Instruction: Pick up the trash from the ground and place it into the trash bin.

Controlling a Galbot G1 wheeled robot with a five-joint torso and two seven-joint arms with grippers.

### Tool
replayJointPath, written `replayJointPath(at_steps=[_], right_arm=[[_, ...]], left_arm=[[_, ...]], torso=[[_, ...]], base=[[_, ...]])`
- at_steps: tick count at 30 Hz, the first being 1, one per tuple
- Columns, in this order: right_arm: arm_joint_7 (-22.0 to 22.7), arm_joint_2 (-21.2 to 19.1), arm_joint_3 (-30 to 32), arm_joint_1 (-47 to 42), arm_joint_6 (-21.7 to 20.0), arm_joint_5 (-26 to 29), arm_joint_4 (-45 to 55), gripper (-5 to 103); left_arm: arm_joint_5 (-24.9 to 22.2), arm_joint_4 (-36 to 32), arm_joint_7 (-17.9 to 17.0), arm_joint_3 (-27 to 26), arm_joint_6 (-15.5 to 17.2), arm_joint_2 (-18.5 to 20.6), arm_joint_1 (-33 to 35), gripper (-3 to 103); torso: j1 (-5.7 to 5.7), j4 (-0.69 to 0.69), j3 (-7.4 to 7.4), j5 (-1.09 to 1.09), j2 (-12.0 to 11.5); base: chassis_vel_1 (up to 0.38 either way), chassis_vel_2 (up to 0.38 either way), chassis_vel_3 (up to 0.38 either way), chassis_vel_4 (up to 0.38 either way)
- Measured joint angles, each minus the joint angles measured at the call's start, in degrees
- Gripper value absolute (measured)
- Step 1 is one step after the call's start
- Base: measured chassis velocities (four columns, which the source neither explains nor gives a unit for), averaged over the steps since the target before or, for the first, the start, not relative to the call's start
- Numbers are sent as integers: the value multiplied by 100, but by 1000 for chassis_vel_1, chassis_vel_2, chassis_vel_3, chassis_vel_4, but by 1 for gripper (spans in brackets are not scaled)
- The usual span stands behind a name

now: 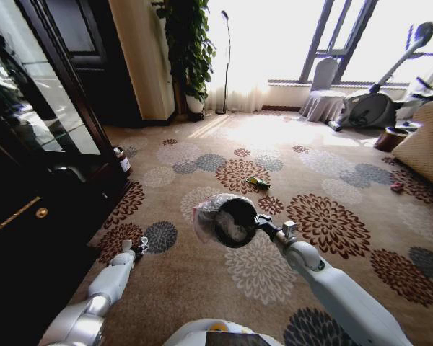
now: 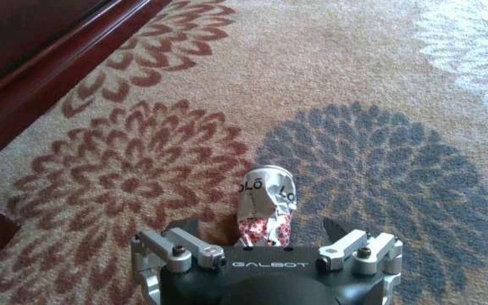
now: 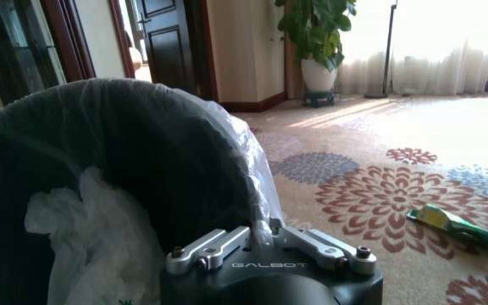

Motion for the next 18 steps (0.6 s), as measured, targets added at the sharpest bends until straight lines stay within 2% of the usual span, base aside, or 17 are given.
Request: replayJointPath(at_steps=[9, 18], right_arm=[[-92, -130, 296, -253, 8, 6, 103, 0], [-166, -141, 419, -415, 47, 13, 203, 0]], left_arm=[[-14, -170, -68, -3, -13, 23, 79, 97], [64, -162, -73, 22, -63, 159, 62, 97]], torso=[[-34, 1, -56, 0, -89], [-110, 1, -197, 1, -308]], base=[[0, 0, 0, 0], [0, 0, 0, 0]])
